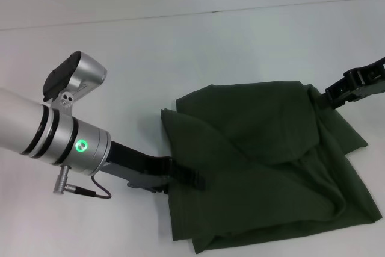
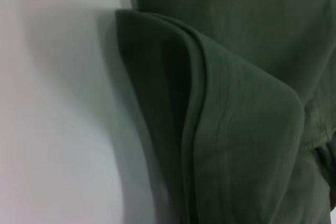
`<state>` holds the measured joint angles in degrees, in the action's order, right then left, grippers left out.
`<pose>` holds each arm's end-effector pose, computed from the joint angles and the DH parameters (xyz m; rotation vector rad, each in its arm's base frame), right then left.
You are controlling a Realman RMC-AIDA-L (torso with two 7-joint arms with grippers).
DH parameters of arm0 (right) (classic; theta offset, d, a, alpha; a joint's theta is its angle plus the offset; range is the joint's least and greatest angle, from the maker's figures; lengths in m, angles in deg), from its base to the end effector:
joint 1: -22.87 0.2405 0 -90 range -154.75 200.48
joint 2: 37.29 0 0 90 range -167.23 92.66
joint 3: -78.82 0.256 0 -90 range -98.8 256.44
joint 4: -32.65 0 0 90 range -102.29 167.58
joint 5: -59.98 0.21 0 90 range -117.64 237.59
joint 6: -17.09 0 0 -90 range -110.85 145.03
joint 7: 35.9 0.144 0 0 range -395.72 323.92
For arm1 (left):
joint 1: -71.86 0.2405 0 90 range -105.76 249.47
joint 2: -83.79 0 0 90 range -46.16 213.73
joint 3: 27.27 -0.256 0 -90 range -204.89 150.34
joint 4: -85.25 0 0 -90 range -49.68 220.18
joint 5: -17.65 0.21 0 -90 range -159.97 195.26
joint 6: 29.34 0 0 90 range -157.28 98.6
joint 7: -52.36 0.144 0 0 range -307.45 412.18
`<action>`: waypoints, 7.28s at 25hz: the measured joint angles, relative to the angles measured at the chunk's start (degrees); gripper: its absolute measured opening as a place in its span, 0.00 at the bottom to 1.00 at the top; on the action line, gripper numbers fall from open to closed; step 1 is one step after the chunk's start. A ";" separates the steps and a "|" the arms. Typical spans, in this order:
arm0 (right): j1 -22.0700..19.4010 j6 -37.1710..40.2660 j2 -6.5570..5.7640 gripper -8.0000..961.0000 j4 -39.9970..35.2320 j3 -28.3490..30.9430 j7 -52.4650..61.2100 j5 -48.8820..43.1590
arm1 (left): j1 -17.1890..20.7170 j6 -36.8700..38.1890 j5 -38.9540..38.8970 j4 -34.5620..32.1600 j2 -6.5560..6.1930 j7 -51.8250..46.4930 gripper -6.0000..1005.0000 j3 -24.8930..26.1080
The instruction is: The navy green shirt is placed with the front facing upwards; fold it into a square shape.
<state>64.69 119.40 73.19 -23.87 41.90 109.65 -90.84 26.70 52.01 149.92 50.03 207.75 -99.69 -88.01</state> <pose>0.2563 0.3688 0.1031 -2.3053 1.7081 -0.0936 -0.1964 0.3390 -0.0929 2.4271 1.8889 -0.0508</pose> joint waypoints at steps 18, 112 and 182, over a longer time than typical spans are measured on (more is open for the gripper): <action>-0.08 -0.01 0.00 0.39 0.00 0.00 -0.05 0.00 | -2.62 -1.61 -0.25 2.97 0.51 0.53 0.70 -0.16; 0.18 0.11 -0.09 0.39 0.00 -0.07 -0.15 0.01 | 11.57 14.70 4.02 -13.12 -7.25 2.10 0.23 12.46; 0.34 0.16 -0.13 0.39 0.01 -0.26 0.17 0.00 | 9.77 27.96 9.13 -12.24 -9.40 4.92 0.01 16.42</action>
<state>65.03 119.56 73.06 -23.86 41.64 109.82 -90.84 36.47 79.98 159.05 37.79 198.35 -94.78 -71.59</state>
